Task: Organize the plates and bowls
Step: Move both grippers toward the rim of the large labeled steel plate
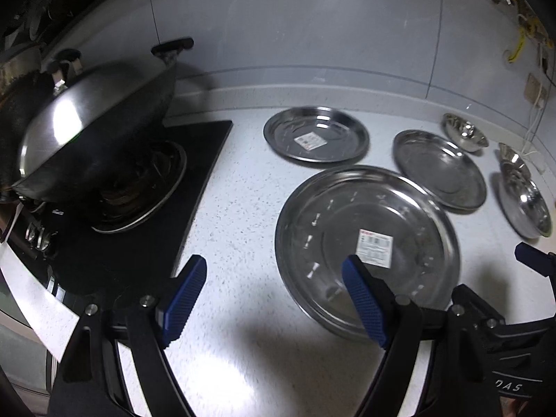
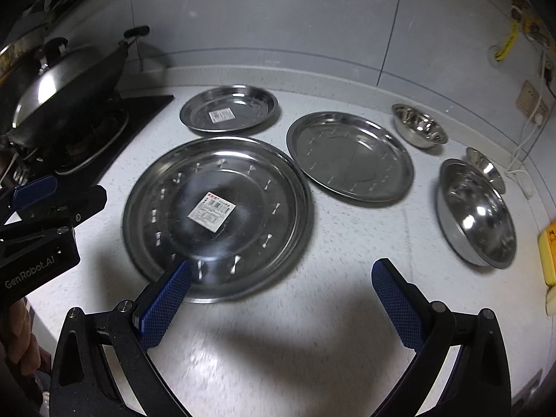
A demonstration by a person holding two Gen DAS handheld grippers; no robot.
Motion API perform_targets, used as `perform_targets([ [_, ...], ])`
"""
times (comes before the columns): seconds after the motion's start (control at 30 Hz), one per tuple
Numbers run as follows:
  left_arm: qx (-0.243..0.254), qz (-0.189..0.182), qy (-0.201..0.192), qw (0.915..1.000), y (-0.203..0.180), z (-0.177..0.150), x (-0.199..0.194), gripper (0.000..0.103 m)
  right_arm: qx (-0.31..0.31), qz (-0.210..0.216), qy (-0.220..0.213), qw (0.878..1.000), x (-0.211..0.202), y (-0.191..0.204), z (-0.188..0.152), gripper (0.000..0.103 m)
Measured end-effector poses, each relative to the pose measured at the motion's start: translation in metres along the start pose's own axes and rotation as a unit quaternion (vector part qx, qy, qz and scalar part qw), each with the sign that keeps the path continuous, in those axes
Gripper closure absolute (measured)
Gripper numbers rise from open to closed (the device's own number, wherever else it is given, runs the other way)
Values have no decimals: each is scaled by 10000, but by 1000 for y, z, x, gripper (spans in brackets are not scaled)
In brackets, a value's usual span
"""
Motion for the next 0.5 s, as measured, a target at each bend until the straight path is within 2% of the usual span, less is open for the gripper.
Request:
perform_targets([
  [0.17,-106,-48,257,9996,8,8,30,23,29,112,169,9998,28,2,11,1],
  [0.5,17,-353,821,9960,6,27,71,23,17,411,441,9982,54,12,29,1],
])
Point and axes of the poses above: each gripper's, at about its wrist camera, not at the fingertips, and x roughly the way its jaws point, y to its left, z to its top, the point moved 5 cm from there along x, roughly the way its jaws point, and after that the axes turned 11 degrees about y, right-handed, at the moved point
